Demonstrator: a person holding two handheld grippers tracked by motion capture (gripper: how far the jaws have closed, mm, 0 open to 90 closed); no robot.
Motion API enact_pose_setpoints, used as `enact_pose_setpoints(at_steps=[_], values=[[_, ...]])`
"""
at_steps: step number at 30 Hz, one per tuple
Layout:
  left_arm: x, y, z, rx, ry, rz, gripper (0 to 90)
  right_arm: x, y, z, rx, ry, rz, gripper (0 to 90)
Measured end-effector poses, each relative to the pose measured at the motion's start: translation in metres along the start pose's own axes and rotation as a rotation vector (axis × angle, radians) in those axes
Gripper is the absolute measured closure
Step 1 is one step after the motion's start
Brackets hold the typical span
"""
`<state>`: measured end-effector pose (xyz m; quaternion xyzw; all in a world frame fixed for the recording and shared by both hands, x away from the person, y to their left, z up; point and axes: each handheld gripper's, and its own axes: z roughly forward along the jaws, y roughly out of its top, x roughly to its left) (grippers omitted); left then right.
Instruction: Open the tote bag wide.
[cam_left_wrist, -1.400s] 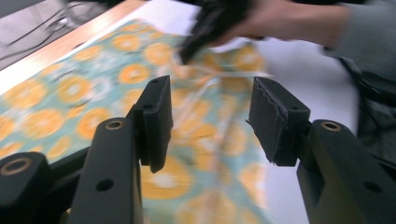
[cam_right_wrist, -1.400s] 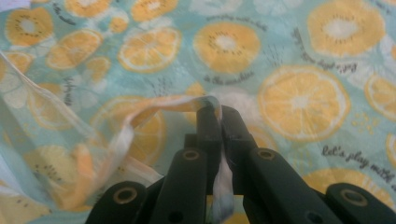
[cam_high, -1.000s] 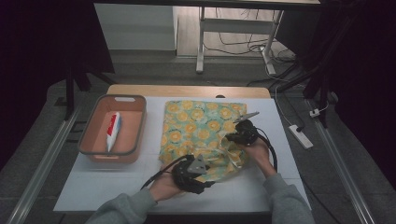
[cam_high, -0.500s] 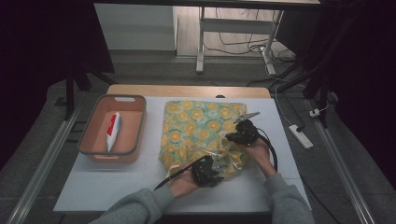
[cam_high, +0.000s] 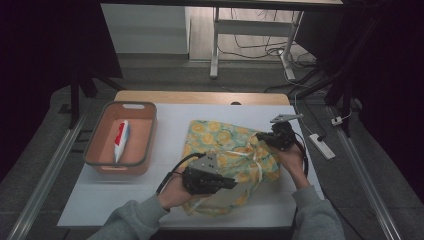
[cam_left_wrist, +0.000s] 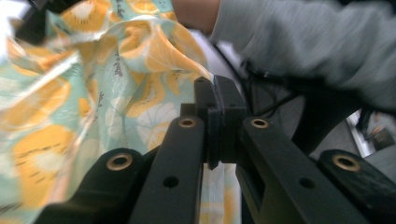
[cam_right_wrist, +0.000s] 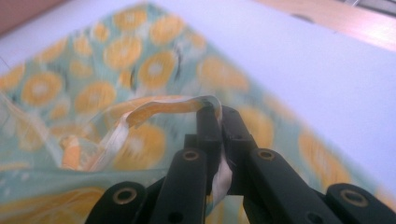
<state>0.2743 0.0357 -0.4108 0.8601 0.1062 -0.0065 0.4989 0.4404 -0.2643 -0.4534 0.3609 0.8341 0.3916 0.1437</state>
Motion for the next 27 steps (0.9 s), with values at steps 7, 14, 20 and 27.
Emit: enact_pose_setpoints(at_steps=[7,14,20,27], values=[[0.0,-0.024,0.038,0.18,-0.108,-0.031,86.4,-0.001,-0.005,0.0,0.018,0.01,0.003,87.1],[0.001,-0.024,0.024,0.117,0.026,-0.009,52.0,0.008,-0.008,0.005,0.051,0.055,-0.048,84.0],[0.019,-0.022,-0.007,0.114,0.239,-0.019,41.8,0.014,-0.011,-0.003,0.051,0.079,-0.053,76.8],[0.049,-0.04,0.031,0.325,0.211,-0.072,36.1,0.015,-0.015,-0.007,0.058,0.077,-0.042,71.9]])
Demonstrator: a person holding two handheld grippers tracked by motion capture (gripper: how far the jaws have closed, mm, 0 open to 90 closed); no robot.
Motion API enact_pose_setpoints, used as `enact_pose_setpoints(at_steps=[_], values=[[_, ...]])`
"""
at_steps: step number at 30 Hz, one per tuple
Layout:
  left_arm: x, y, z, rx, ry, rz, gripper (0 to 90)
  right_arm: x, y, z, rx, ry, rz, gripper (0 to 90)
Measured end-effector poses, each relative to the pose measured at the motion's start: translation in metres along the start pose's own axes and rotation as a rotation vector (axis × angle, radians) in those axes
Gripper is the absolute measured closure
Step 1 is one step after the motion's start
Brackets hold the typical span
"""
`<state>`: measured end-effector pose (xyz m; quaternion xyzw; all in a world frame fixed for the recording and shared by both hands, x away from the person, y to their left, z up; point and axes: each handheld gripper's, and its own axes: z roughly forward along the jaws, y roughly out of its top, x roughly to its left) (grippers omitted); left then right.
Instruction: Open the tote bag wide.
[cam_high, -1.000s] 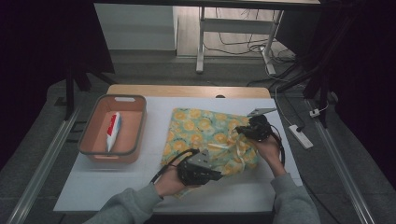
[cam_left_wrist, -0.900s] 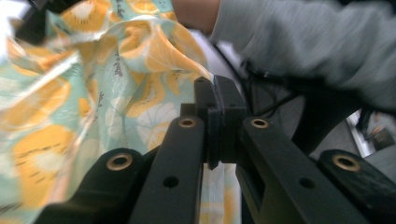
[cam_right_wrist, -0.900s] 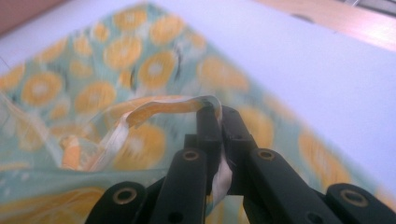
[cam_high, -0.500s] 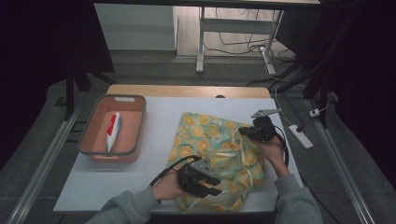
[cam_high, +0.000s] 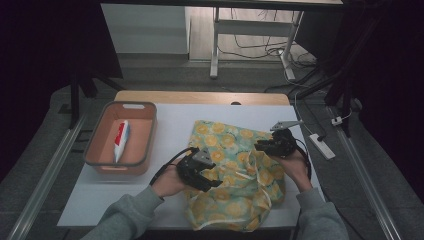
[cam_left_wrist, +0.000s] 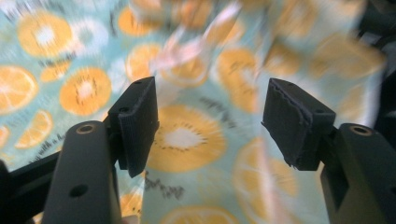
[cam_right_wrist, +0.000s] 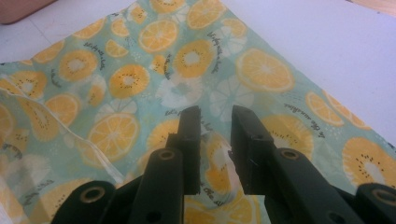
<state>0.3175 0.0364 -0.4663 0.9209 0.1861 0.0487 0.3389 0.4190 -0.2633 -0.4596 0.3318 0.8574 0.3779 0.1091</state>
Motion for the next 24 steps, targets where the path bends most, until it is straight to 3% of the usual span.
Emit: enact_pose_setpoints(at_steps=[2,5,7,9,12,13,14,17,18,20,24], values=[[0.003,-0.001,0.013,0.053,0.015,0.007,42.7,0.001,-0.001,-0.001,0.004,-0.004,-0.003,69.9],[0.006,-0.004,0.02,0.082,0.035,0.027,74.6,0.006,0.0,-0.008,-0.015,-0.01,-0.013,65.0],[0.009,-0.005,0.015,0.069,0.058,0.024,88.0,0.012,0.001,-0.018,-0.044,-0.003,-0.026,59.4],[0.016,-0.007,0.004,0.018,0.065,-0.009,88.4,0.023,0.001,-0.028,-0.065,0.014,-0.047,53.9],[0.027,-0.011,-0.016,-0.038,0.093,-0.046,88.4,0.044,0.0,-0.038,-0.068,0.076,-0.096,47.0],[0.03,-0.012,-0.022,-0.06,0.092,-0.06,88.5,0.06,-0.001,-0.039,-0.051,0.115,-0.131,44.4],[0.033,-0.013,-0.027,-0.083,0.083,-0.076,88.5,0.06,-0.001,-0.039,-0.051,0.115,-0.131,44.4],[0.033,-0.014,-0.033,-0.111,0.054,-0.086,88.3,0.085,-0.004,-0.035,-0.008,0.166,-0.194,40.3],[0.03,-0.013,-0.03,-0.097,0.042,-0.077,85.3,0.092,-0.005,-0.032,0.008,0.176,-0.208,39.2],[0.02,-0.01,-0.023,-0.074,0.032,-0.052,59.8,0.102,-0.008,-0.025,0.038,0.192,-0.225,37.4],[-0.001,-0.004,-0.006,0.001,-0.004,0.006,26.0,0.104,-0.015,-0.014,0.084,0.186,-0.234,36.5]])
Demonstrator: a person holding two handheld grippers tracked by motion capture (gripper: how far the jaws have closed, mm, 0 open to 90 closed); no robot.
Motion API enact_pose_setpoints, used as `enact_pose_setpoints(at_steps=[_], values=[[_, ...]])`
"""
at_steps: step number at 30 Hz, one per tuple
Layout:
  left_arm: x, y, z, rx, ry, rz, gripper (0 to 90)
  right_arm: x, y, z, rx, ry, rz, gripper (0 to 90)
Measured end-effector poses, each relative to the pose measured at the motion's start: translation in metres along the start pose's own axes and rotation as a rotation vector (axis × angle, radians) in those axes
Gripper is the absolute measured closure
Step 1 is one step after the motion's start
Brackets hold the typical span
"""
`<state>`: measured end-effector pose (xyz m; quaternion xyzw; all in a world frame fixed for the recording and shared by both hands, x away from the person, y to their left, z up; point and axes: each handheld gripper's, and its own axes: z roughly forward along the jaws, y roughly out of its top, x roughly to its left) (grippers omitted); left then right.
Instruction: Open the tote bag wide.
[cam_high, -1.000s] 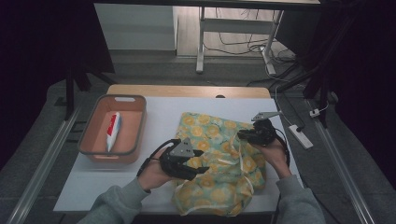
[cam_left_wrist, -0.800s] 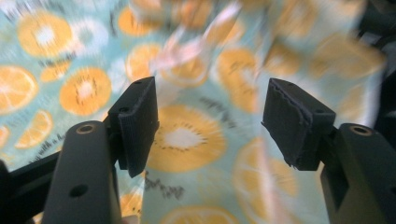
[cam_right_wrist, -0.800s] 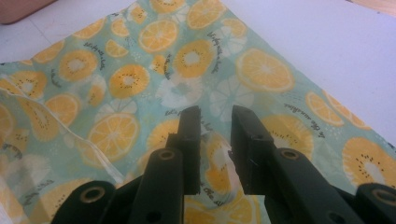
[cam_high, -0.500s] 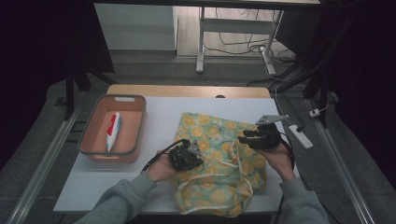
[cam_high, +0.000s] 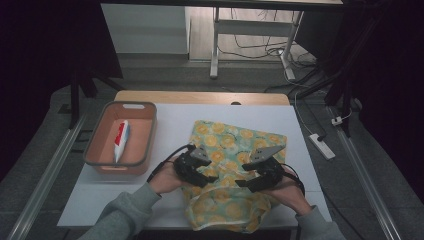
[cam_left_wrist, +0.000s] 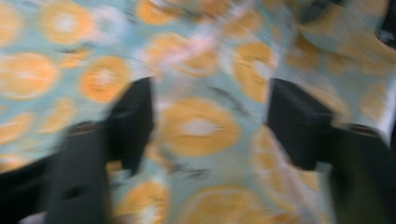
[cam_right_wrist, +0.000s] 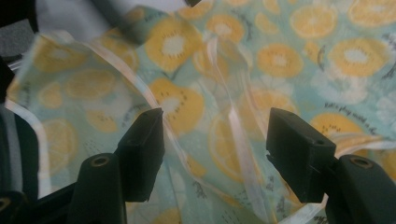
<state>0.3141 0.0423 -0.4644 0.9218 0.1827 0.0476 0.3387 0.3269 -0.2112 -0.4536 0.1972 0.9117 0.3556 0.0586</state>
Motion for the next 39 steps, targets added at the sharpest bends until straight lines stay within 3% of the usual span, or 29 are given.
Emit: enact_pose_setpoints(at_steps=[2,3,5,6,9,12,14,16,21,22,23,24,26,27,28,30,33,39], values=[[-0.011,0.001,0.008,0.054,0.019,0.047,17.9,-0.003,-0.004,0.0,-0.007,-0.006,0.021,36.5],[-0.015,0.001,0.012,0.087,0.047,0.068,16.6,-0.004,-0.006,-0.001,-0.012,-0.009,0.024,36.5],[-0.02,-0.001,0.021,0.14,0.115,0.09,19.9,-0.006,-0.009,-0.002,-0.019,-0.016,0.033,36.5],[-0.019,-0.002,0.023,0.151,0.135,0.091,26.0,-0.006,-0.01,-0.003,-0.018,-0.014,0.036,36.5],[-0.01,-0.007,0.021,0.137,0.124,0.07,60.9,-0.006,-0.012,-0.004,-0.014,-0.016,0.034,34.9],[0.002,-0.011,0.011,0.095,0.12,0.022,83.7,-0.003,-0.012,-0.003,-0.004,-0.004,0.02,32.8],[0.009,-0.013,0.001,0.059,0.113,-0.007,86.7,0.0,-0.011,0.001,0.009,0.005,0.009,31.8],[0.014,-0.016,-0.008,0.038,0.134,-0.025,87.3,0.003,-0.011,0.007,0.034,0.018,-0.005,31.7],[0.027,-0.023,-0.027,-0.01,0.155,-0.082,87.6,0.011,-0.016,0.029,0.141,0.025,-0.045,30.7],[0.029,-0.024,-0.03,-0.019,0.158,-0.09,87.7,0.012,-0.019,0.038,0.183,0.02,-0.062,30.8],[0.031,-0.025,-0.033,-0.026,0.159,-0.097,87.7,0.012,-0.019,0.038,0.183,0.02,-0.062,30.8],[0.032,-0.026,-0.035,-0.032,0.161,-0.101,87.6,0.013,-0.021,0.042,0.202,0.015,-0.07,33.3],[0.033,-0.027,-0.04,-0.044,0.166,-0.106,87.6,0.015,-0.023,0.048,0.247,-0.044,-0.08,46.6],[0.034,-0.027,-0.042,-0.048,0.168,-0.106,87.6,0.011,-0.022,0.049,0.243,-0.04,-0.047,69.1],[0.035,-0.028,-0.044,-0.052,0.172,-0.108,87.6,0.011,-0.022,0.049,0.243,-0.04,-0.047,69.1],[0.037,-0.028,-0.048,-0.067,0.178,-0.117,87.6,0.006,-0.021,0.045,0.236,-0.071,-0.015,86.1],[0.042,-0.03,-0.054,-0.08,0.192,-0.124,87.6,0.0,-0.018,0.028,0.148,-0.081,0.024,89.1],[0.053,-0.029,-0.063,-0.142,0.227,-0.162,87.1,0.0,-0.003,-0.016,-0.039,-0.148,0.074,89.3]])
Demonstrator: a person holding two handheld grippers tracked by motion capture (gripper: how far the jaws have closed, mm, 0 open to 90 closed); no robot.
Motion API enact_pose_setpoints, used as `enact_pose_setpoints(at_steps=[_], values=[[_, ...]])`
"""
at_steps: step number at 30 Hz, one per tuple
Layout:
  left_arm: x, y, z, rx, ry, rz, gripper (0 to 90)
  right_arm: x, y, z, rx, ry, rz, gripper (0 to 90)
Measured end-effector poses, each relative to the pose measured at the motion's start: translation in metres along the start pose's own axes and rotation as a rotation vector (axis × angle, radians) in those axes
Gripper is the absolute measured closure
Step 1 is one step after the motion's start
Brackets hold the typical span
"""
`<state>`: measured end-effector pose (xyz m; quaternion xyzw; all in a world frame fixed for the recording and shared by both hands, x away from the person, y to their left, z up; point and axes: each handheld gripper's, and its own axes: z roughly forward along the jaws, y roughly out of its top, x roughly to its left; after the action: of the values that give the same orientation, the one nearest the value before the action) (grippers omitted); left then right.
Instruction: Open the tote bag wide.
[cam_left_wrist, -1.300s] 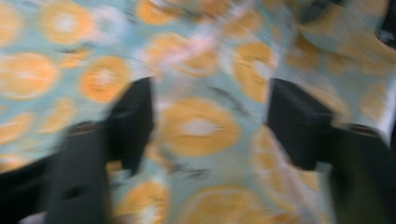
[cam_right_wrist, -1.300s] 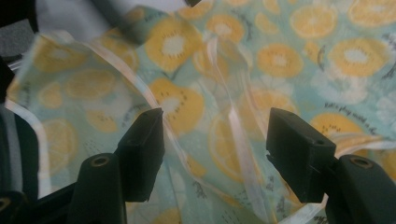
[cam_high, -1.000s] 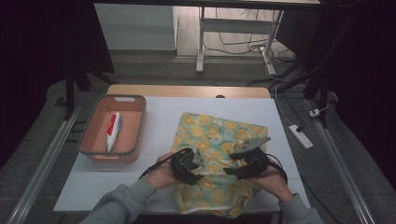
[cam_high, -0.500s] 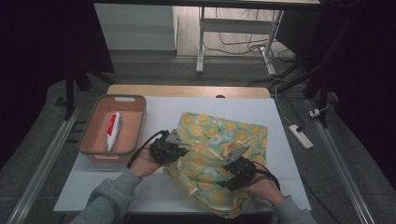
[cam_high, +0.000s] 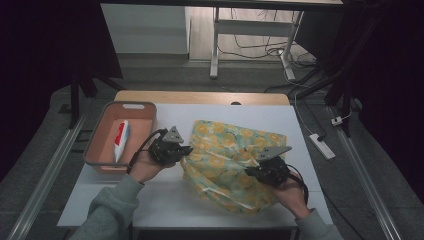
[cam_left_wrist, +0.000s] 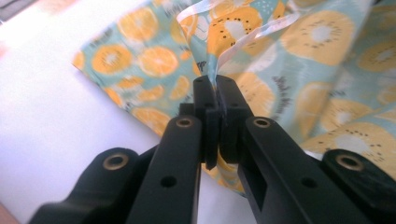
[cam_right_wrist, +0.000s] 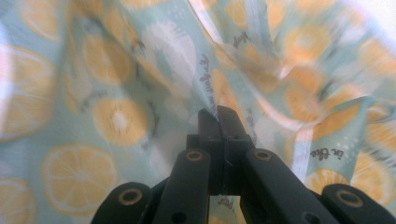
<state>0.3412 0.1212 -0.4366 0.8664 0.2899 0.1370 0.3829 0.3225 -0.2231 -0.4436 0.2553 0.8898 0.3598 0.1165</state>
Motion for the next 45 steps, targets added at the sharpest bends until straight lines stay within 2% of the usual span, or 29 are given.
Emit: enact_pose_setpoints(at_steps=[1,3,6,8,10,12,15,17,19,20,22,25,28,29,31,33,35,40,42,45], values=[[0.001,0.001,0.001,-0.003,0.009,-0.005,86.5,0.001,0.002,-0.003,-0.014,-0.001,0.0,89.3],[0.001,0.002,0.004,0.005,0.025,-0.004,81.2,0.001,0.005,-0.002,-0.01,-0.005,0.002,89.3],[-0.004,0.004,0.003,0.006,0.034,0.01,67.2,-0.002,0.006,0.012,0.022,0.008,0.015,89.2],[-0.01,0.006,-0.005,-0.021,0.047,0.018,55.1,-0.008,0.007,0.025,0.035,0.037,0.038,89.2],[-0.02,0.01,-0.016,-0.043,0.033,0.048,51.4,-0.013,0.01,0.036,0.045,0.047,0.049,89.2],[-0.034,0.014,-0.023,-0.048,0.008,0.092,48.3,-0.017,0.013,0.044,0.052,0.047,0.05,89.2],[-0.064,0.02,-0.021,-0.032,-0.067,0.186,45.8,-0.022,0.016,0.052,0.058,0.049,0.057,89.2],[-0.084,0.024,-0.009,-0.007,-0.122,0.227,43.7,-0.025,0.017,0.055,0.058,0.051,0.065,89.2],[-0.102,0.026,0.01,0.033,-0.182,0.265,41.5,-0.027,0.017,0.057,0.058,0.05,0.073,89.2],[-0.11,0.027,0.02,0.05,-0.202,0.271,41.0,-0.028,0.017,0.058,0.061,0.052,0.08,89.2],[-0.123,0.028,0.042,0.102,-0.224,0.287,40.3,-0.031,0.017,0.058,0.058,0.054,0.089,89.2],[-0.136,0.029,0.07,0.151,-0.228,0.302,39.0,-0.035,0.016,0.059,0.05,0.059,0.108,89.2],[-0.141,0.031,0.091,0.17,-0.261,0.279,42.0,-0.037,0.017,0.059,0.044,0.06,0.116,89.2],[-0.141,0.031,0.095,0.171,-0.27,0.276,47.3,-0.038,0.017,0.059,0.042,0.061,0.12,89.2],[-0.142,0.03,0.102,0.183,-0.304,0.277,67.4,-0.039,0.018,0.059,0.04,0.059,0.121,89.2],[-0.146,0.027,0.101,0.193,-0.349,0.303,85.9,-0.04,0.018,0.059,0.038,0.052,0.125,89.1],[-0.152,0.026,0.092,0.184,-0.392,0.34,88.3,-0.042,0.018,0.057,0.031,0.044,0.137,89.2],[-0.164,0.016,0.057,0.154,-0.418,0.428,88.5,-0.049,0.02,0.043,0.003,0.01,0.171,89.2],[-0.164,0.01,0.046,0.146,-0.423,0.444,88.6,-0.052,0.02,0.035,-0.013,-0.01,0.18,89.2],[-0.157,0.005,0.037,0.144,-0.418,0.439,88.5,-0.058,0.019,0.028,-0.031,-0.026,0.202,89.1]])
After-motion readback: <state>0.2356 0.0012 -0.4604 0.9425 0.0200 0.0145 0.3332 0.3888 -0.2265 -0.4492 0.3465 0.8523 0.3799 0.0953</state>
